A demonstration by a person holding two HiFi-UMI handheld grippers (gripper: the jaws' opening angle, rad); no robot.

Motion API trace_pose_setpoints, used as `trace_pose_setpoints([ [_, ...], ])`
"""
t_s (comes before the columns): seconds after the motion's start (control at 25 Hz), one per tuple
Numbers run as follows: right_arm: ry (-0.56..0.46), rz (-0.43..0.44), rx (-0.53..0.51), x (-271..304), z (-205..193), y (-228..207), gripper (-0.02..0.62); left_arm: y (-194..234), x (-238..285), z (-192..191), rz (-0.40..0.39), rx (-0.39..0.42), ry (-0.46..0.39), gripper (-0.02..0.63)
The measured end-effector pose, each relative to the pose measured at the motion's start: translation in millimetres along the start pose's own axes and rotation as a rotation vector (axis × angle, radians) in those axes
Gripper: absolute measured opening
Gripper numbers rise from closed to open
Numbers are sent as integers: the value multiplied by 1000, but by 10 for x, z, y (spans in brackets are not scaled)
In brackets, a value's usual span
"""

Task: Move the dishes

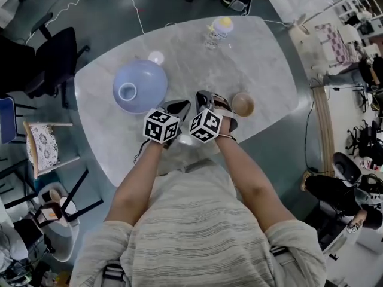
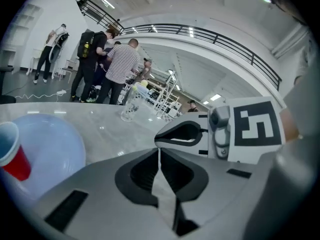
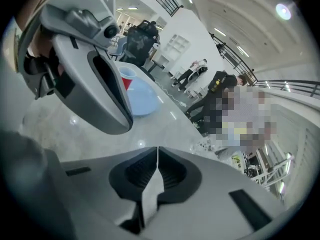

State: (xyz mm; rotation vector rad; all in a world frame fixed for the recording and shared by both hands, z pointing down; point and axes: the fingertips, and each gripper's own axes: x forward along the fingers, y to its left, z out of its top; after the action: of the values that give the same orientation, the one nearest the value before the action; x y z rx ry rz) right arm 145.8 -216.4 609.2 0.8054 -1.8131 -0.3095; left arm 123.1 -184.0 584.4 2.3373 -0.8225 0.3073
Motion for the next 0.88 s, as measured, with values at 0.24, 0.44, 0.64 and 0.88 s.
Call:
trace_pose_setpoints([
  [0.24,96,9,112,-181,-828,-129,25,-485,602,-52,-113,53,71,23],
  [0.44,152,11,201,-307,-1374,-205,25,-802,997,-143,-177,80,134,23],
  [0.64,198,28,251,-397,-1754,-173,27,-1047,1261,-241,-223,95,176,24],
  [0.88,235,79,289,-399,-1990,-52,96,-1182,1422,-353,-246,103,211,23],
])
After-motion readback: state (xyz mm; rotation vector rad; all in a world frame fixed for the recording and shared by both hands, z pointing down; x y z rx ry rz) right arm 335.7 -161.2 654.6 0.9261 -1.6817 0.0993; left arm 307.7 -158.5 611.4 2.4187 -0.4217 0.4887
